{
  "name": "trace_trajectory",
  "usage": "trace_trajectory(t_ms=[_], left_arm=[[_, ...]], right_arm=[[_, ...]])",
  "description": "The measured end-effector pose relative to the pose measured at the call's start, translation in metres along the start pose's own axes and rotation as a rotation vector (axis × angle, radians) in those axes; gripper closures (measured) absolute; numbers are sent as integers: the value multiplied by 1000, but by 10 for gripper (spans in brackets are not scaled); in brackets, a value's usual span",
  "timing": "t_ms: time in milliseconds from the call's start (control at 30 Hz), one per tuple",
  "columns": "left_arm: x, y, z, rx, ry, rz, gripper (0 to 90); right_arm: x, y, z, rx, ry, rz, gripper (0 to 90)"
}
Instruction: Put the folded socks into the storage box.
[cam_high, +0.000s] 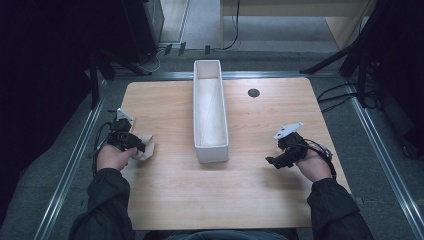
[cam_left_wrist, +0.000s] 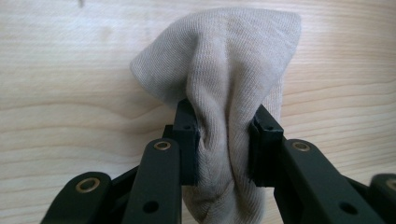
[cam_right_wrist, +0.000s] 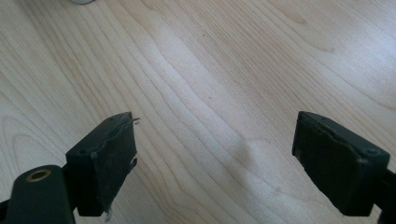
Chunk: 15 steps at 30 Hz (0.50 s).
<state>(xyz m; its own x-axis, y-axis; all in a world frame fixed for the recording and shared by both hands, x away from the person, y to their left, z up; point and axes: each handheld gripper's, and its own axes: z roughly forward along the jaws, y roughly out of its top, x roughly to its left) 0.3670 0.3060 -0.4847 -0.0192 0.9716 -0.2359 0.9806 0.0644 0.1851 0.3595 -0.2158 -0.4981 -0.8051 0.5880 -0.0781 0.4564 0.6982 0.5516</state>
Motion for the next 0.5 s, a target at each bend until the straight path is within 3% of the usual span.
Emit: trace_trajectory(t_ms=[500], left_arm=[[-41,22,-10,35,5,57,687]], right_arm=[[0,0,-1,4,-2,3,136]])
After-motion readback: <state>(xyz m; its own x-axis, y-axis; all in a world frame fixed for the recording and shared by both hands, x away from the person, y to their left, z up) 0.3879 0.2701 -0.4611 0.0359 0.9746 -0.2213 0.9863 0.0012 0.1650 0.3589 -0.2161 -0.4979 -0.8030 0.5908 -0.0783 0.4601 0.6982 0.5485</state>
